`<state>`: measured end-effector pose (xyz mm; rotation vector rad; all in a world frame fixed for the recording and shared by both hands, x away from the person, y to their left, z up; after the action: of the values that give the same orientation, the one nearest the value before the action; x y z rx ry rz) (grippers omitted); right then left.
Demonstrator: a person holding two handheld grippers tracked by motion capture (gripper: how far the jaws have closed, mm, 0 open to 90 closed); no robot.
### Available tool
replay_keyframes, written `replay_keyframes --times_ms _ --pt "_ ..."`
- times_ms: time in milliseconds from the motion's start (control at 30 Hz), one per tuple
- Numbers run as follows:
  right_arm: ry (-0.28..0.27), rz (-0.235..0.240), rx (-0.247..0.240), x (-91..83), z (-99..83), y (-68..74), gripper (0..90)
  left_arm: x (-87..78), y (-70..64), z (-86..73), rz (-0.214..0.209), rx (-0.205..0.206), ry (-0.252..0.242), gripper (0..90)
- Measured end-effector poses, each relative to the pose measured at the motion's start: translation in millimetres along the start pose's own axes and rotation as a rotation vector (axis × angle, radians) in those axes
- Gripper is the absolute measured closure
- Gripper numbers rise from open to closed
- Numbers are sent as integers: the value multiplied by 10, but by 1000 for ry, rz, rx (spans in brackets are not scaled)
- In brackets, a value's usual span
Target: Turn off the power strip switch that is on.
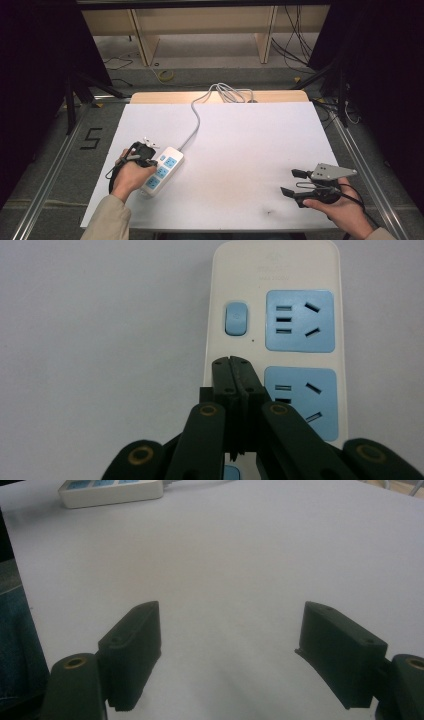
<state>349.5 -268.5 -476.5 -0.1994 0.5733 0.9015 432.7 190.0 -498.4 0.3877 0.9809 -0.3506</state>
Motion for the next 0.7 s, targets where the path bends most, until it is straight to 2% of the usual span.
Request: replay_keyframes --times_ms 700 --pt "-2 -2 1 -5 7 0 253 -1 -2 3 0 7 2 900"
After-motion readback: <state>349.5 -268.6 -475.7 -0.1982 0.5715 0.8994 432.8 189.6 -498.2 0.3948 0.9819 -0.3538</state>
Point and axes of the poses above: each handheld gripper's, and its own axes: x roughly forward along the jaws, z roughly out of its top, y roughly to its left, the point moved 6 cm from there along x, roughly forward along the jaws, and after that the axes turned 2 degrees about z, right-handed, at the moved point
